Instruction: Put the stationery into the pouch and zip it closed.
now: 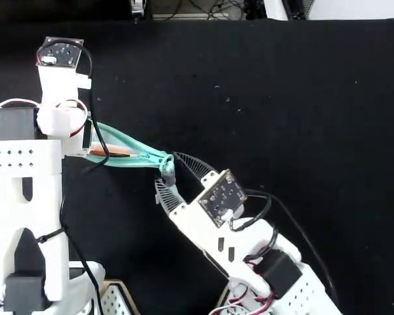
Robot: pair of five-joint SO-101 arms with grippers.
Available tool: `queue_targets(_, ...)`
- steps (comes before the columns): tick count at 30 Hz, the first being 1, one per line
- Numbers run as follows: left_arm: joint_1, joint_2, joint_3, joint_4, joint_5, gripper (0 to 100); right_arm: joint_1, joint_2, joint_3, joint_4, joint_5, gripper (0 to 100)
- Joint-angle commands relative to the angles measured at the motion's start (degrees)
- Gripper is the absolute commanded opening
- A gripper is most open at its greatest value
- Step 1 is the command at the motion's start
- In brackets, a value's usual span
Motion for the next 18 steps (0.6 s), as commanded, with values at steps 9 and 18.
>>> queue_targets(9, 0.75, 2.46, 4.62, -1.23, 0.35, 3, -0.18, -0.84, -2.07, -1.14, 5.89, 1.1)
queue_targets(18, 0.84, 2.02, 4.09, -3.25, 0.44, 3, 3.96, 0.40, -16.48, 4.57, 10.81, 1.2)
